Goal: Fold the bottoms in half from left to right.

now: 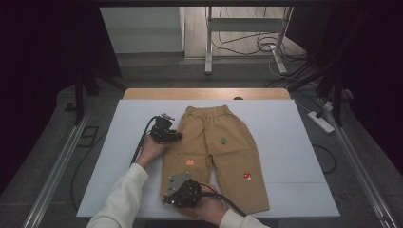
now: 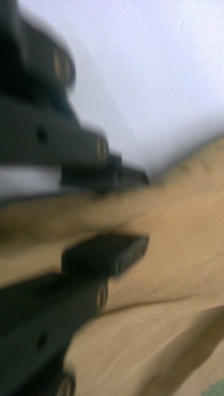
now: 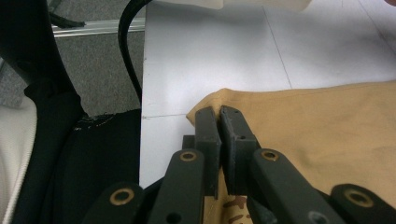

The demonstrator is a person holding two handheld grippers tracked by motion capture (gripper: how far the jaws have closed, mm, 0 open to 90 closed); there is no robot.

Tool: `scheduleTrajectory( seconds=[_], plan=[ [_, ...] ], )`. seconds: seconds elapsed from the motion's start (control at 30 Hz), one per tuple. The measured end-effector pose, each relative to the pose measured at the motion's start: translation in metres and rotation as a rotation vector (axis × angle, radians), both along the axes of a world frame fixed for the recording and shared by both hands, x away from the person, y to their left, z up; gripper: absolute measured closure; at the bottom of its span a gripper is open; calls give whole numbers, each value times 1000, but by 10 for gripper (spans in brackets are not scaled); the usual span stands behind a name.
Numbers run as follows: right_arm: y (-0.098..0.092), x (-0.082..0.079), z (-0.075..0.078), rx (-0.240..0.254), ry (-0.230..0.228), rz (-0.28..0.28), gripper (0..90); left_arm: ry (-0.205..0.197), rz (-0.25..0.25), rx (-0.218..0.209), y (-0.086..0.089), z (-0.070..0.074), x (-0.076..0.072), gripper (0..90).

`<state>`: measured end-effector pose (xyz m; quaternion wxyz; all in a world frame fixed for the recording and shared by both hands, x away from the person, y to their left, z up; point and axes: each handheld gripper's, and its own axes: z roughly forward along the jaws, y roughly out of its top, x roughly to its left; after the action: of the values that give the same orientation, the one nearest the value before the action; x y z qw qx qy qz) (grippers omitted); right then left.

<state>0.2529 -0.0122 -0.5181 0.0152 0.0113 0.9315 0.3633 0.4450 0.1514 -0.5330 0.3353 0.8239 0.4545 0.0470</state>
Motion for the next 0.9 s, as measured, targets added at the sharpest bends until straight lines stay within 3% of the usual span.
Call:
scheduleTrajectory(
  seconds=[0.1, 0.23, 0.53, 0.9],
  plan=[
    [0, 0, 0, 0, 1, 0, 858, 7, -14, -17, -1, -1, 0, 836],
    [-1, 1, 1, 2, 8, -1, 857, -6, -20, -14, -1, 2, -1, 844],
    [-4, 0, 3, 10, 16, -4, 858, -27, -27, -73, 3, 15, -5, 844],
    [-13, 0, 10, 32, 22, -16, 858, -48, -40, -104, 0, 25, -8, 845]
  ],
)
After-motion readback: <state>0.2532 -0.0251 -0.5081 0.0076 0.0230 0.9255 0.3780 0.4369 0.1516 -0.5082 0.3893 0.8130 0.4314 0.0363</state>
